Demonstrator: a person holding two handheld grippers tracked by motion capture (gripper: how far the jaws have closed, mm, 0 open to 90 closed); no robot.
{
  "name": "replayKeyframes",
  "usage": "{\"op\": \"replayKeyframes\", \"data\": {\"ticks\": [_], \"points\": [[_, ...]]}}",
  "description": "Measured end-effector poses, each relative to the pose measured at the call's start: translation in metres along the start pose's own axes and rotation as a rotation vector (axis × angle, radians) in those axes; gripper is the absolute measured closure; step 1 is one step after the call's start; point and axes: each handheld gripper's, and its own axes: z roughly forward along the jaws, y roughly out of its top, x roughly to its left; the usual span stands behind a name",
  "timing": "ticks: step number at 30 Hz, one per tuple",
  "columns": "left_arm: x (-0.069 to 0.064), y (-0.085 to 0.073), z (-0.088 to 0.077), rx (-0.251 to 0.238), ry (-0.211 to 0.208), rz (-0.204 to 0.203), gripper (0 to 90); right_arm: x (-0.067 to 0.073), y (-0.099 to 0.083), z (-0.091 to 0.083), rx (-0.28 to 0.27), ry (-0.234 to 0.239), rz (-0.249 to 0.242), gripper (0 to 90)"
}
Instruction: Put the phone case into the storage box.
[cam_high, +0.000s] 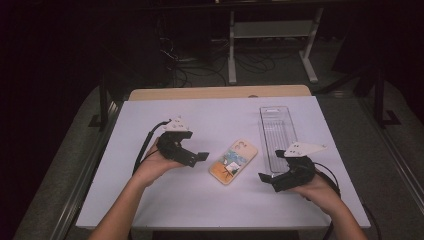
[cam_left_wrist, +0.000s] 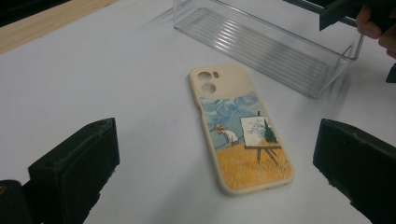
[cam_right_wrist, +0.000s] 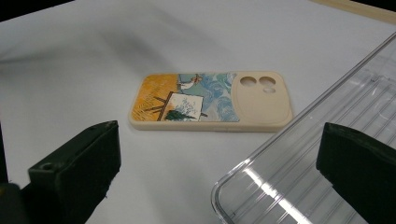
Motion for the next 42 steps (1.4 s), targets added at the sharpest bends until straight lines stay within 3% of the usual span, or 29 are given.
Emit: {"op": "replayKeyframes", "data": {"ticks": [27,42], "points": [[-0.014,0.027,0.030,0.010,-0.025,0.024,0.0,0.000,0.000,0.000,0.000,0.001,0.000,0.0],[-0.024,0.041,0.048,0.021,-0.032,0.009,0.0,0.000,0.000,0.000,0.000,0.001,0.000,0.0]]}}
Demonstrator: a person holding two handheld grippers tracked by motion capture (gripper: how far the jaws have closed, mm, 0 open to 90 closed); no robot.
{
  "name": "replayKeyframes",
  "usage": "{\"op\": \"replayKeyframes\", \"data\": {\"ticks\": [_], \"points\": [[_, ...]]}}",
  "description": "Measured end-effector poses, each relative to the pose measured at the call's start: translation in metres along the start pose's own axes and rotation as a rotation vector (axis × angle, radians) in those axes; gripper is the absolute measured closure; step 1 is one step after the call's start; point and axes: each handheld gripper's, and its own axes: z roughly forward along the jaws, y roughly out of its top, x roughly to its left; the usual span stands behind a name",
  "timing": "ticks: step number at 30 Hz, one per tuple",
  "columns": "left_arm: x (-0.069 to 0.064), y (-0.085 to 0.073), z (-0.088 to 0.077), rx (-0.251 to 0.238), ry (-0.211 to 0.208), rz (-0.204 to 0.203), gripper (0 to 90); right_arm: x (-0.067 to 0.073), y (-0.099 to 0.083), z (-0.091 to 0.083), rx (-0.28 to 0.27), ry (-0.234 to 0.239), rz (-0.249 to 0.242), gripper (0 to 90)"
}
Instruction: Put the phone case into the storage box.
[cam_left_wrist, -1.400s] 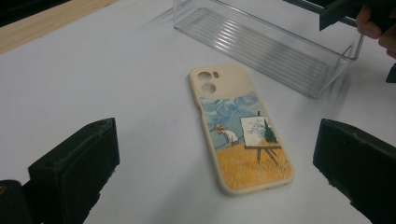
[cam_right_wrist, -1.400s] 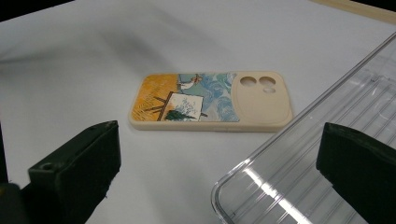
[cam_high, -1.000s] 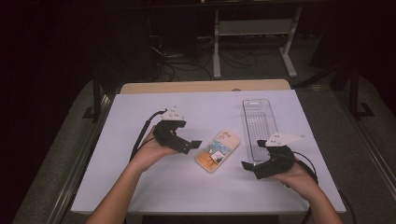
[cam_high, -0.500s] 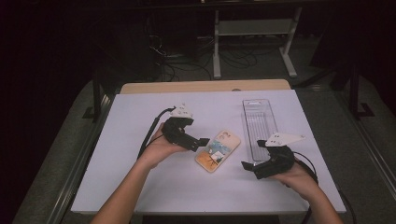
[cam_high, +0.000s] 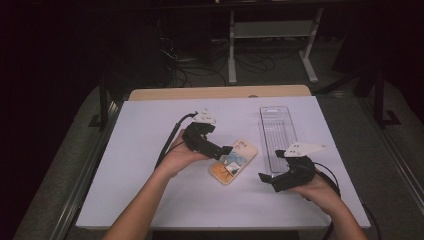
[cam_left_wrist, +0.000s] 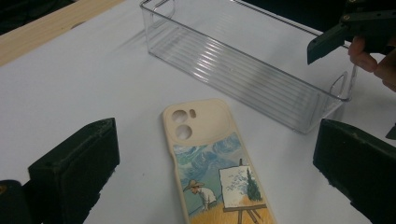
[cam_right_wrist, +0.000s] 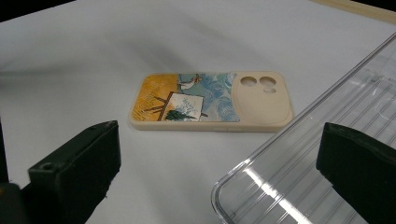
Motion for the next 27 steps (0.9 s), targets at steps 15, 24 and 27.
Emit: {"op": "replayKeyframes", "data": {"ticks": [15,24,27], "points": [[-0.006,0.011,0.018,0.007,0.015,-0.014,0.0,0.000,0.000,0.000,0.001,0.002,0.001,0.0],[-0.007,0.006,0.023,0.041,0.042,-0.019,0.0,0.000,0.000,0.000,0.001,0.002,0.000,0.0],[-0.010,0.003,0.027,0.038,0.044,-0.041,0.0,0.000,0.000,0.000,0.001,0.002,0.001,0.0]]}}
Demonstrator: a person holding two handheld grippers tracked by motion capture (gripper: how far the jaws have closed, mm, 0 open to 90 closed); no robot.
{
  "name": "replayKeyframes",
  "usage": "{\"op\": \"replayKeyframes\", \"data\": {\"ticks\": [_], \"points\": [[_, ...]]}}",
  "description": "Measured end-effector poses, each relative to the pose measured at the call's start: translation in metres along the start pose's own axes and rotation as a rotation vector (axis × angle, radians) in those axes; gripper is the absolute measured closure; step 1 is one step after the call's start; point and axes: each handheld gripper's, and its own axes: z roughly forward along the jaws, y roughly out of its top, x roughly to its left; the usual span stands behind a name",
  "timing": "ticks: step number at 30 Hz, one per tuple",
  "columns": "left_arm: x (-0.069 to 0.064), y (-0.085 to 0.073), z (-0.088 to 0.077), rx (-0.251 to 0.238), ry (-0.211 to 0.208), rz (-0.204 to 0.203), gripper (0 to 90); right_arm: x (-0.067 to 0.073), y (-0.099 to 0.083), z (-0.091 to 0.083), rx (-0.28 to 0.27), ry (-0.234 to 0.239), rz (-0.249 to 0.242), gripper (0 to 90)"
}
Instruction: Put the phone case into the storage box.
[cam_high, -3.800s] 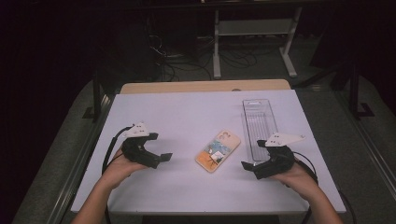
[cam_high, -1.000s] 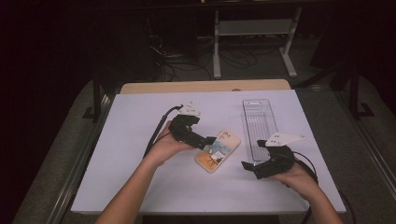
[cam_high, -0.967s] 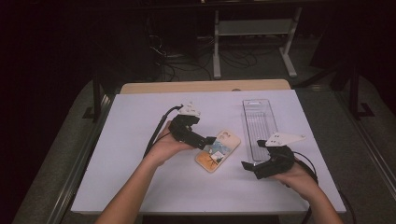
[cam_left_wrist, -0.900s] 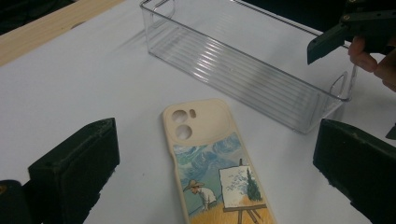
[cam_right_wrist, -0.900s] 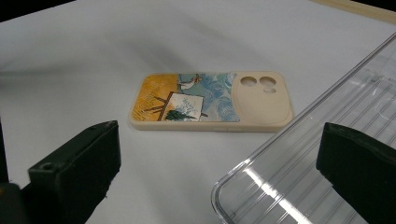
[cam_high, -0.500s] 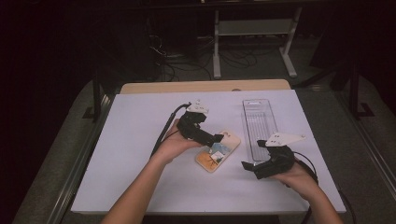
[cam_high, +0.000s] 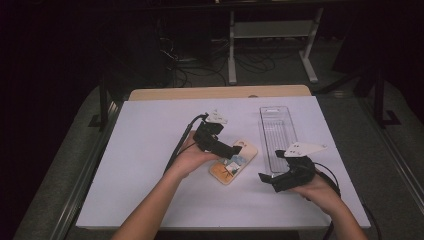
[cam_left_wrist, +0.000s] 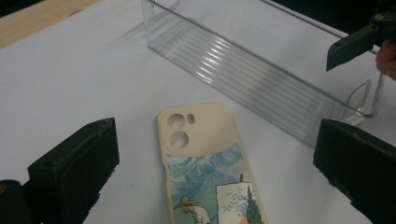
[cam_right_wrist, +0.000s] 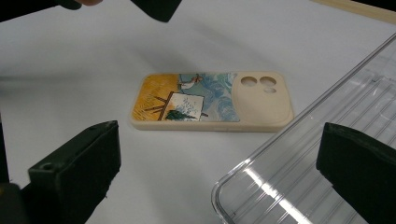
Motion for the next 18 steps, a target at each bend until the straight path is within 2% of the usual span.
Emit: {"op": "replayKeyframes", "data": {"ticks": [1,2,3,4,5,9,12,14,18], "points": [[0.001,-0.001,0.000,0.020,0.003,0.027,0.0,0.000,0.000,0.000,-0.001,0.000,-0.001,0.0],[0.001,-0.001,0.002,0.021,0.003,0.031,0.0,0.000,0.000,0.000,0.000,0.000,-0.001,0.0],[-0.002,-0.003,0.006,0.018,0.005,0.016,0.0,0.000,0.000,0.000,0.000,0.000,-0.001,0.0],[-0.001,-0.003,0.006,0.038,0.007,0.034,0.0,0.000,0.000,0.000,0.000,0.000,-0.001,0.0],[-0.001,-0.003,0.006,0.038,0.007,0.034,0.0,0.000,0.000,0.000,0.000,0.000,-0.001,0.0],[-0.004,-0.009,0.013,0.045,0.014,0.023,0.0,0.000,0.000,0.000,0.000,0.000,-0.002,0.0],[-0.003,-0.010,0.014,0.062,0.020,0.031,0.0,0.000,0.000,0.000,0.001,0.000,-0.002,0.0],[-0.005,-0.014,0.018,0.057,0.028,0.012,0.0,0.000,0.000,0.000,0.000,-0.001,-0.003,0.0],[-0.005,-0.018,0.022,0.064,0.034,0.000,0.0,0.000,0.000,0.000,0.000,-0.001,-0.004,0.0]]}}
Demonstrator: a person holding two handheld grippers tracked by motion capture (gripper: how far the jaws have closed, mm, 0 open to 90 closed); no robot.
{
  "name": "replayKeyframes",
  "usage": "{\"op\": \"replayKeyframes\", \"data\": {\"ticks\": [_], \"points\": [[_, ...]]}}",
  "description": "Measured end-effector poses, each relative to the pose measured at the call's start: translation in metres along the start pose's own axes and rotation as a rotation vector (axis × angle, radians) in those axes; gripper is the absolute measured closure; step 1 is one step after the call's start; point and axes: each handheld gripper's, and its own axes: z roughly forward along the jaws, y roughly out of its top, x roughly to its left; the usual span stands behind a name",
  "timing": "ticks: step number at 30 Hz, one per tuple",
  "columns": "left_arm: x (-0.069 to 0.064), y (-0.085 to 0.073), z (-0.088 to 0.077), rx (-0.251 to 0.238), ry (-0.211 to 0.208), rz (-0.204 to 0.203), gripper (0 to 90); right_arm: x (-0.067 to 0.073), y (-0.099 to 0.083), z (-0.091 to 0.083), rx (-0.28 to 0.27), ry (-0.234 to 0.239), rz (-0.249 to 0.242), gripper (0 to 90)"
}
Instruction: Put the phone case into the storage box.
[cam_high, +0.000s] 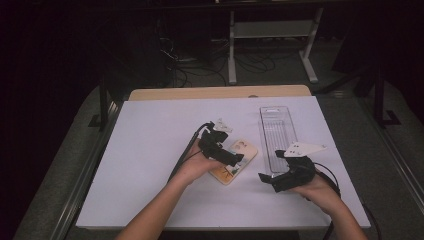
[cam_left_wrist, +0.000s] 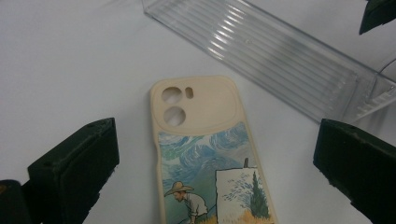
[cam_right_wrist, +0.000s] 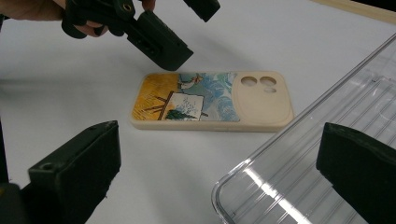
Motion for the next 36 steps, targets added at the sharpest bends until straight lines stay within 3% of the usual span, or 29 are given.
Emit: {"op": "replayKeyframes", "data": {"ticks": [9,13,21,36], "points": [[0.001,-0.008,0.007,0.043,0.019,0.014,0.0,0.000,0.000,0.000,-0.002,-0.002,0.000,0.0],[0.000,-0.013,0.014,0.044,0.025,-0.008,0.0,0.000,0.000,0.000,-0.002,-0.002,0.000,0.0],[-0.003,-0.018,0.021,0.066,0.029,-0.010,0.0,0.000,0.000,0.000,-0.003,0.000,0.000,0.0],[-0.009,-0.029,0.038,0.127,0.045,0.010,0.0,0.000,0.000,0.000,0.001,0.001,0.001,0.0]]}}
